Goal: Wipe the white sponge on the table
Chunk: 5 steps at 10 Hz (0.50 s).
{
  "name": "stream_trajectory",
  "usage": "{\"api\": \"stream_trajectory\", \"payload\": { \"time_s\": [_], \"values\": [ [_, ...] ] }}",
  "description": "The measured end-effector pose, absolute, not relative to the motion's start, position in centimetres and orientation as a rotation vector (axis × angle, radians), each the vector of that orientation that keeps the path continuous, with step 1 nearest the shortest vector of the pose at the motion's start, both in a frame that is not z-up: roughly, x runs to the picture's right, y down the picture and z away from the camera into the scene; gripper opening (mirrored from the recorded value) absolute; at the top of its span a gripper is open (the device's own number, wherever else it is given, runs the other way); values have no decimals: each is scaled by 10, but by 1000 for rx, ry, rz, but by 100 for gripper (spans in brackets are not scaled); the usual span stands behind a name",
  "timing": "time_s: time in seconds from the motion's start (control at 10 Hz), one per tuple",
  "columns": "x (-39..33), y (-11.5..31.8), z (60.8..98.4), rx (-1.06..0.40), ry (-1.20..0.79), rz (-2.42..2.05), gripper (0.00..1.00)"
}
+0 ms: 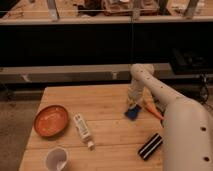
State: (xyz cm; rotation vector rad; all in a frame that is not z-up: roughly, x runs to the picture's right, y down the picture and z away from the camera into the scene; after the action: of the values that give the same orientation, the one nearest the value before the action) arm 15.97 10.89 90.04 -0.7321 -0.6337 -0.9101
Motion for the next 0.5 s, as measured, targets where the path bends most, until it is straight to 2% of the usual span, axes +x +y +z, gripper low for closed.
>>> {"api": "stream_trajectory", "payload": {
  "time_s": [0.5],
  "values": [
    [81,120,883,-711,-641,-912,3]
  ]
}}
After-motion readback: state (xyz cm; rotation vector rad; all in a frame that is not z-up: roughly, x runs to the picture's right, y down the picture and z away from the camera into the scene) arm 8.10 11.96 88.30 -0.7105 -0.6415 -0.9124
